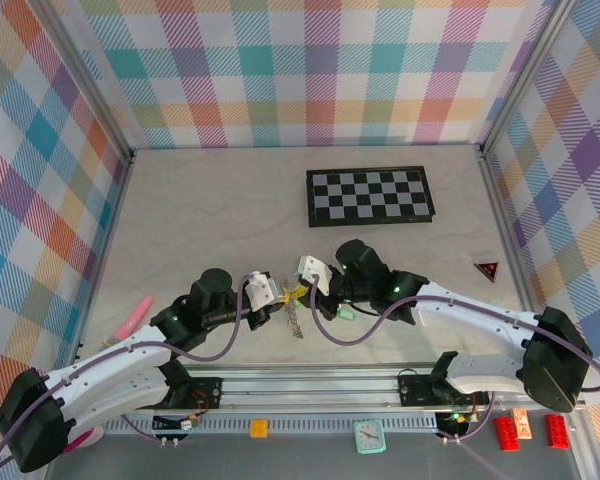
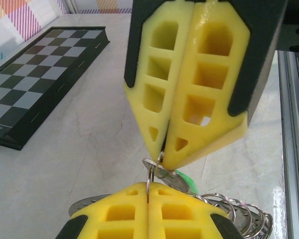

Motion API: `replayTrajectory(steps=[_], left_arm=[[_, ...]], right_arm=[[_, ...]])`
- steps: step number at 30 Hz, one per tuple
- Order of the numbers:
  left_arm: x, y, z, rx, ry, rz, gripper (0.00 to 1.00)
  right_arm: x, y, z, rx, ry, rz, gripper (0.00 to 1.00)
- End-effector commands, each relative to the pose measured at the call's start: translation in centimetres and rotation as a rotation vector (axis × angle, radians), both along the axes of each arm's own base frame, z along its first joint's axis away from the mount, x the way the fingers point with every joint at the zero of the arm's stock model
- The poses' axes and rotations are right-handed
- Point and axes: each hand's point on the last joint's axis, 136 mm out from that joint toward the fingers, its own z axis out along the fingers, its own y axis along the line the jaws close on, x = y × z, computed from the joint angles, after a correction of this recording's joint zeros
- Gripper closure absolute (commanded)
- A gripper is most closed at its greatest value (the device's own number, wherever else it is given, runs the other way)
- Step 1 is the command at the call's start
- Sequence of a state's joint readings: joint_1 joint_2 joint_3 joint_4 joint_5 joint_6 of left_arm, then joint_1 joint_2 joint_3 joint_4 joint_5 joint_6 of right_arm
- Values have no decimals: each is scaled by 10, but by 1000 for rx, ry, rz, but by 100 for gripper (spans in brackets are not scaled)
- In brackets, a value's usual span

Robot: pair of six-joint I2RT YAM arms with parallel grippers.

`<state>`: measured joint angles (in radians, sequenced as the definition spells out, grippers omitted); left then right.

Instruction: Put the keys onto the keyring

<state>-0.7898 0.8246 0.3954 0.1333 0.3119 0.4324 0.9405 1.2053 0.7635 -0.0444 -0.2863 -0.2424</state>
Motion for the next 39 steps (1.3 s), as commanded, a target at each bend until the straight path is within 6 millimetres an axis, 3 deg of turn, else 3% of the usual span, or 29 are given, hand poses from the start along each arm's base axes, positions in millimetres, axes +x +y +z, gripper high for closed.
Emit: replayTrajectory(steps=[1,22,35,39], left_arm=[[-2,-6,14,-33,-40,-26,100],[-4,-8,15,-44,-22,-35,100],[-2,-8,16,-39,-69,-23,100],[1,-6,18,-56,-103,-3,100]], right_arm=[[7,1,7,37,-20,-30,100],[37,-5,1,-10,-24,-210,100],[39,4,2,36,102,-264,100],[47,4,-14,-14,209,-322,100]])
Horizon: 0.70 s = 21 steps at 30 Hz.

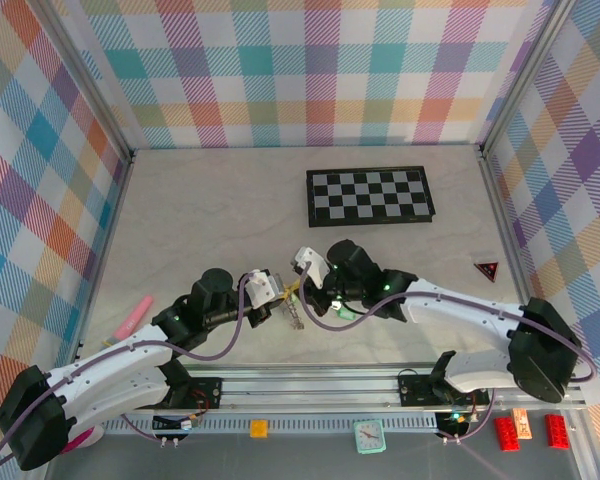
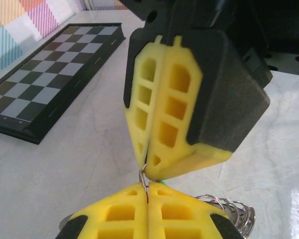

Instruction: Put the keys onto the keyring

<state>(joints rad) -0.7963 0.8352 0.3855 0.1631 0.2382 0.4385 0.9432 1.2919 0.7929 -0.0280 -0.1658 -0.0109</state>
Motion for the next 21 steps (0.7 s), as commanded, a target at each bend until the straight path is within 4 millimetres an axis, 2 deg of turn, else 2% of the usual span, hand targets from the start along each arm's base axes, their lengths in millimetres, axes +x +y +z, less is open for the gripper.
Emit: replayTrajectory(steps=[1,5,12,21], left_arm=[[-10,-10,20,-66,-75,-59,100],[-6,-7,16,-43,-68,-33,100],[-4,-7,10,-15,-61,-16,100],[-3,-6,11,-14,-64,-3,100]], right_arm=[[22,0,3,12,76,-112,100],[19,1,6,34,131,-112,100],[23,-11,5,20,184,-143,100],[22,-10,0,18,233,-131,100]])
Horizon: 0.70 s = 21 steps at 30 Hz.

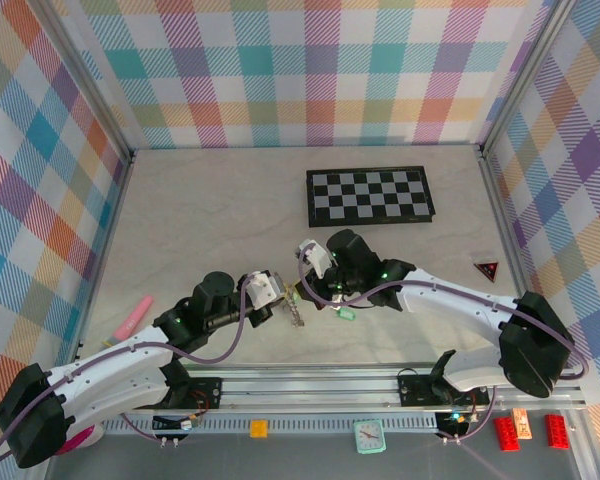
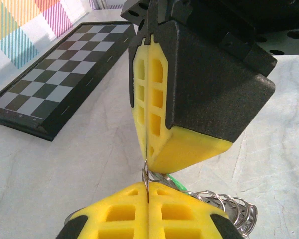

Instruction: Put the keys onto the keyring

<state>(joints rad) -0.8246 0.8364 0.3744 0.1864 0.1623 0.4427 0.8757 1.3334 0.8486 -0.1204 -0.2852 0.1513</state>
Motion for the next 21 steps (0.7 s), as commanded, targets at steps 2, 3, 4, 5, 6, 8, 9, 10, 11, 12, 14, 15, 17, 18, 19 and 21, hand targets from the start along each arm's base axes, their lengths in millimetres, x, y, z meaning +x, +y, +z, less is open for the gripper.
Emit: replayTrajectory(steps=[2,3,4,5,6,8,9,10,11,12,14,15,17,18,19,21], left_arm=[[-8,-7,12,-28,-34,-47,100],[-7,-7,12,-32,-37,-46,100],[-7,-7,14,-39,-41,-45,100],[-7,-7,14,-42,-43,-44,100],[-7,-7,14,-43,-46,-41,100],[-6,-6,15,-52,-49,-34,100],[-6,-6,16,-56,-49,-30,100],[-6,-6,16,-62,-48,-27,100],[-5,-6,17,-68,-46,-23,100],[-5,-6,17,-77,-42,-18,100],[-4,-6,18,-100,-31,-9,100],[-4,-6,18,-111,-25,-5,100],[-4,-6,17,-131,-9,7,100],[-4,-6,17,-144,1,11,100],[-3,-6,17,-157,10,17,100],[-3,-7,18,-199,33,24,100]], right_arm=[[16,-3,5,1,22,-53,100],[15,-1,4,6,41,-43,100],[14,0,4,13,63,-33,100],[14,1,3,17,86,-28,100],[14,1,3,25,107,-25,100],[13,0,1,30,135,-19,90],[13,-1,0,35,145,-13,83],[12,-1,0,40,151,-5,77],[11,-1,1,49,152,4,72],[10,-2,2,56,154,12,68],[9,-4,8,77,146,24,60],[9,-6,12,91,134,33,57],[8,-10,20,112,97,48,53],[8,-12,24,116,64,60,52],[8,-14,27,118,31,71,51],[8,-18,27,114,-72,99,50]])
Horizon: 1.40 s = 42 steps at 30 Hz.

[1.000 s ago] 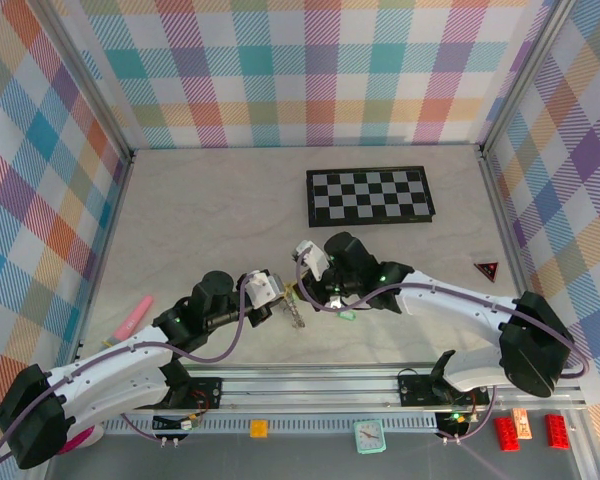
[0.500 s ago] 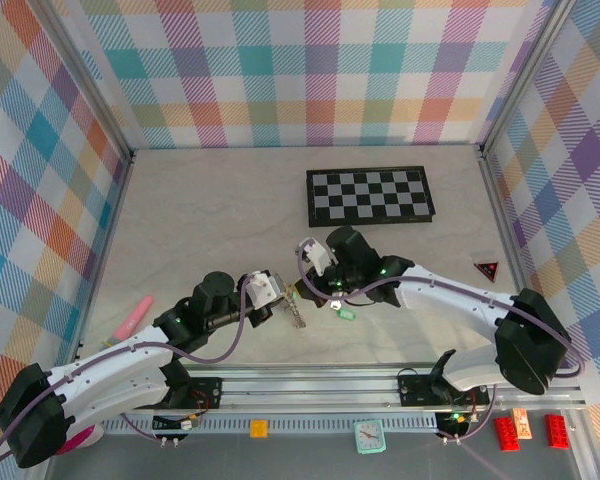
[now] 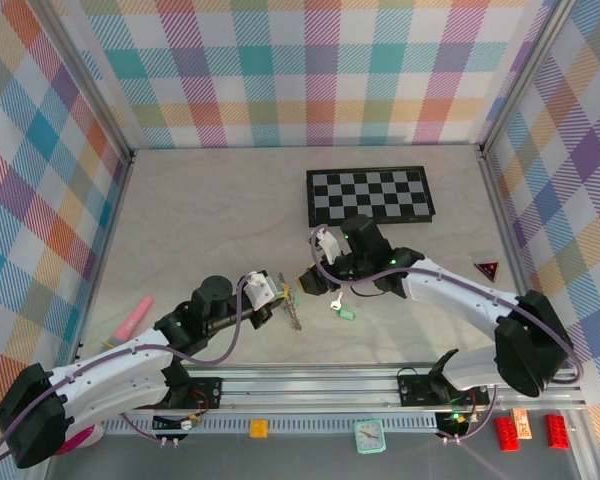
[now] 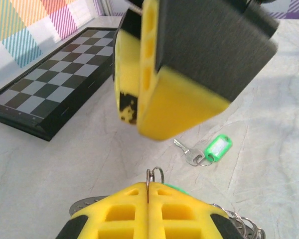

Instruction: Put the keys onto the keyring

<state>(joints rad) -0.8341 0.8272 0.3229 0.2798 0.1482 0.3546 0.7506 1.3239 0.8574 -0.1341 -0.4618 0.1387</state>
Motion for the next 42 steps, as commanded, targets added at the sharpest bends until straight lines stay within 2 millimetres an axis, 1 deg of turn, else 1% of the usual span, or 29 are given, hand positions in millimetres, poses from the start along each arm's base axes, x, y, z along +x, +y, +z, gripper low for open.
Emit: replayTrajectory(steps=[1,3,5,7,9,11,18,22,30,34,38,42], left_arm=[[-2,-8,19,-136,9,-6,100],[-2,-9,19,-174,37,0,100],[-2,-11,18,-200,60,-4,100],[-4,-13,19,-224,74,-12,100],[-6,-15,17,-228,85,-28,100],[-8,-16,16,-233,86,-39,100],[-12,-15,15,-226,64,-61,100],[-15,-16,14,-212,56,-79,100],[-16,-16,13,-193,46,-91,100],[-16,-16,13,-189,46,-93,100],[-17,-17,16,-192,40,-100,100],[-17,-18,20,-202,33,-104,100]], right_arm=[[-6,-5,11,34,-194,90,49],[-12,-6,11,51,-316,168,48],[-18,-2,14,83,-386,244,49],[-28,3,15,126,-415,329,51],[-32,7,13,151,-420,367,54],[-30,8,7,138,-413,375,57],[-31,7,-12,81,-394,414,62],[-30,7,-12,80,-418,420,66],[-32,5,-16,58,-432,447,80],[-31,6,-16,58,-424,450,89],[-33,9,-15,69,-413,461,100],[-35,11,-19,74,-382,473,100]])
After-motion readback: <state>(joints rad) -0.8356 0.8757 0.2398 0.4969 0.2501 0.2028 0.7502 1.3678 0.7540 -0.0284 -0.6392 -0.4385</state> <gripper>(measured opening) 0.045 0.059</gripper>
